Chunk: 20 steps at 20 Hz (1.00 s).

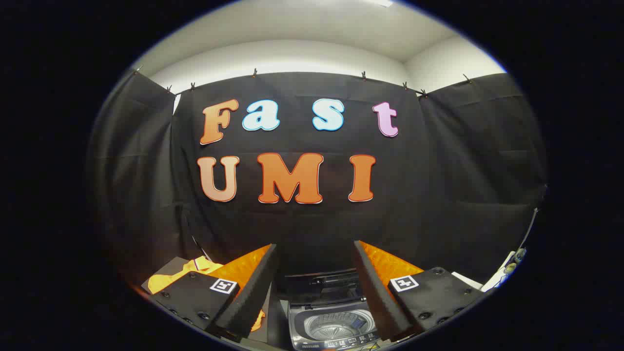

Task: Put the clothes into the washing machine and then close the washing machine lid.

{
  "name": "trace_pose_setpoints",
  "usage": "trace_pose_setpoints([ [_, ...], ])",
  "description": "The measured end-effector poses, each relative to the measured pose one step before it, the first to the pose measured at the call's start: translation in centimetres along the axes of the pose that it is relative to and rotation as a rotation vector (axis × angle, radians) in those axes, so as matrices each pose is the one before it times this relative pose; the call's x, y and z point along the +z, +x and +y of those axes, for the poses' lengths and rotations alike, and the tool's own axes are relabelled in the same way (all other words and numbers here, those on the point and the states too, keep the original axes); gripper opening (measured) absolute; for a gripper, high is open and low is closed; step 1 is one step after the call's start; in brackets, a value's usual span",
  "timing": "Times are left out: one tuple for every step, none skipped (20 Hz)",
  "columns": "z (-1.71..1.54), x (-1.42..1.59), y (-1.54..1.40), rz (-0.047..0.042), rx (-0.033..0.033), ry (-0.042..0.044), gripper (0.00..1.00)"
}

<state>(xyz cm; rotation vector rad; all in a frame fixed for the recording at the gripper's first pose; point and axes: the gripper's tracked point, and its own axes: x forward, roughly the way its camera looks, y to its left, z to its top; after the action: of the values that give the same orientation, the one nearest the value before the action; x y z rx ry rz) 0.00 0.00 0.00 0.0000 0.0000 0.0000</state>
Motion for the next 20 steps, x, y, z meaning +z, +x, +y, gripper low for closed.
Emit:
trace_pose_setpoints([
  [-0.167, -0.134, 0.068, 0.00544, -0.00508, 0.0029, 0.98],
  [-0.192, -0.227, 0.138, 0.00697, -0.00515, 0.00285, 0.98],
  [-0.182, -0.162, -0.03, 0.00665, -0.00456, 0.00333, 0.98],
  [-0.157, -0.191, 0.024, 0.00493, -0.00301, 0.00423, 0.98],
  [-0.08, -0.004, 0.059, 0.00228, 0.00034, 0.00505, 0.98],
  [0.007, 0.0, -0.058, 0.00155, 0.00177, 0.00399, 0.98],
  [-0.062, -0.139, -0.018, 0.00179, 0.00111, 0.00228, 0.98],
  [0.019, -0.119, -0.011, 0.00141, 0.00097, 0.00155, 0.98],
  [-0.121, -0.135, 0.006, 0.00114, 0.00042, -0.00004, 0.98],
  [-0.101, -0.068, -0.14, 0.00173, -0.00008, -0.00075, 0.98],
  [-0.065, -0.061, -0.094, 0.00151, 0.00042, -0.00083, 0.98],
  [-0.008, -0.123, -0.035, 0.00091, 0.00034, -0.00077, 0.98],
  [-0.147, -0.04, -0.083, 0.00196, -0.00068, -0.00177, 0.98],
  [-0.104, -0.161, -0.013, 0.00402, -0.00111, -0.00156, 0.98],
  [-0.16, -0.094, -0.024, 0.00267, -0.00179, 0.00089, 0.98],
  [-0.129, -0.091, -0.075, 0.00262, -0.0029, 0.00151, 0.98],
  [-0.292, -0.057, -0.011, 0.00208, -0.00303, 0.001, 0.98],
  [-0.202, -0.076, -0.009, 0.00051, -0.00401, 0.00083, 0.98],
  [-0.162, 0.043, -0.06, 0.00188, -0.00332, 0.00046, 0.98],
  [-0.13, -0.025, -0.054, 0.0007, -0.0023, 0.002, 0.98],
])
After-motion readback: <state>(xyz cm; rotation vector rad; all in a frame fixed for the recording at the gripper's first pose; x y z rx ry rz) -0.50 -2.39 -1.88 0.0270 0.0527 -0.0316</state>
